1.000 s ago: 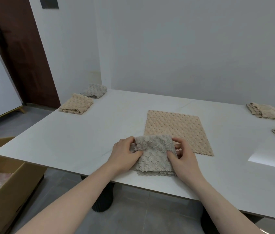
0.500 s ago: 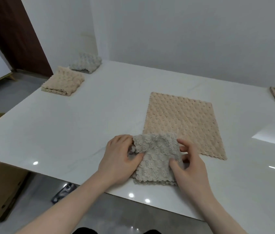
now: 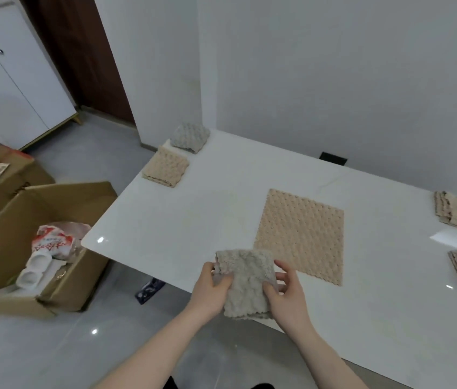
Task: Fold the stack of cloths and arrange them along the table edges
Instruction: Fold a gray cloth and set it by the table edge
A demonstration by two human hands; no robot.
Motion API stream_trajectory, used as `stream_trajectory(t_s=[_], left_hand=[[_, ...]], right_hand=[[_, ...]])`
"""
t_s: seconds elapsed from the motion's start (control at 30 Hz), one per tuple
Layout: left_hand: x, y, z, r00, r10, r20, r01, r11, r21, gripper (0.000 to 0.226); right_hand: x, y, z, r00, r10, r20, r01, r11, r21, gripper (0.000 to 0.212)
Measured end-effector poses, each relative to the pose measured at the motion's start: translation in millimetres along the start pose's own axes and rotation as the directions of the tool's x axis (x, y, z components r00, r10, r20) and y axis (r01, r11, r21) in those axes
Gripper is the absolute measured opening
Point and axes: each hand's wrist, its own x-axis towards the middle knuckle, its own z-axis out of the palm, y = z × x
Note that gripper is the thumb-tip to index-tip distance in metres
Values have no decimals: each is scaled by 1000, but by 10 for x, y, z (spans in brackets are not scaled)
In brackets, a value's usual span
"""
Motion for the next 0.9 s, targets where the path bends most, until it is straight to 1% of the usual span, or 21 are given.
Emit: stream_trajectory(t_s=[0.07,0.17,0.27,0.43,0.53,0.67,0.9], left_hand=[[-200,59,-282,1000,-6,28,7,1000,-24,29],[-360,175,-712,997,27,76,-26,1000,-5,42],[-470,300,-1138,994,74,79,-76,997,11,51],[-486,381,-1768,990,126,65,-128,992,14,43],[-409,424,-2022,990,137,41,-138,990,27,40],[-176,502,-2205,989,144,44,-147,986,76,42],[403,657,-2407,996,72,56,-79,989,123,43]], right_hand=[[-144,-184,94,1000,17,11,-17,1000,-5,47],[-307,-440,334,1000,4,22,-4,1000,-6,48],[-438,-694,671,1000,3,15,-3,1000,18,47],[-543,-1093,1227,1000,-4,5,4,999,39,45],[-523,-1236,1460,1000,8,12,-9,999,34,45],[-362,-1367,1640,999,32,3,-33,999,39,47],[194,-1470,1925,996,75,50,-77,996,35,48]])
